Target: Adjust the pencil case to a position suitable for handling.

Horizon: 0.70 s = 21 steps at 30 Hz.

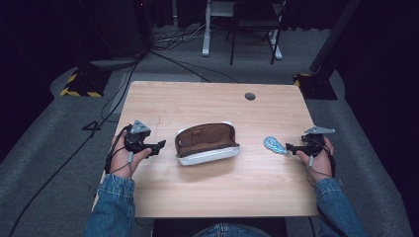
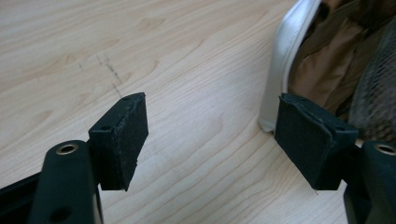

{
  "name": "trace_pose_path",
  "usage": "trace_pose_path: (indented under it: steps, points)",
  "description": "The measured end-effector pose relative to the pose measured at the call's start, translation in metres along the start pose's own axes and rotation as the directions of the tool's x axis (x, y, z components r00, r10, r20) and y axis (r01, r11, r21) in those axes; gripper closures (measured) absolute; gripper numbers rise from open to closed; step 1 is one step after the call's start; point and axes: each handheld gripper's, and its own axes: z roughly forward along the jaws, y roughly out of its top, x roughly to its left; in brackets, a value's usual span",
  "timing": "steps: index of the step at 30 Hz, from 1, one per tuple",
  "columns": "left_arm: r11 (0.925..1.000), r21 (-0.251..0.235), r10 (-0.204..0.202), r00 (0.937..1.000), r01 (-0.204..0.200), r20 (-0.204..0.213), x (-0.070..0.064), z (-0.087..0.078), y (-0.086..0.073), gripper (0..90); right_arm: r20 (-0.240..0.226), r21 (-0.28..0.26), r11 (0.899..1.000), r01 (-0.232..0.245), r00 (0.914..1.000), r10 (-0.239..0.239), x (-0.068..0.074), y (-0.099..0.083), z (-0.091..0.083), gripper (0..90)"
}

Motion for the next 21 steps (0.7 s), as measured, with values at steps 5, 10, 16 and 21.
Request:
trace_pose_path:
  steps: [5,10,16,21]
  points:
    - [0.9996,-0.023,0.017,0.9994,-0.016,0.03,-0.007,0.0,0.01,25.9,-0.005,-0.001,1.0,0.002,1.0,-0.002,0.001,-0.001,-0.001,14.1]
    - [0.9989,-0.036,0.034,0.9975,-0.031,0.062,-0.015,0.004,0.018,25.6,-0.006,-0.002,1.0,0.003,1.0,-0.003,0.001,-0.001,-0.001,14.2]
    - [0.9978,-0.044,0.055,0.9929,-0.051,0.105,-0.024,0.015,0.027,26.5,-0.01,-0.002,1.0,0.012,0.9999,-0.012,0.002,-0.002,-0.002,14.7]
    - [0.9948,-0.054,0.093,0.986,-0.086,0.138,-0.03,0.026,0.034,29.5,-0.012,-0.005,1.0,0.016,0.9998,-0.016,0.003,-0.002,-0.002,14.8]
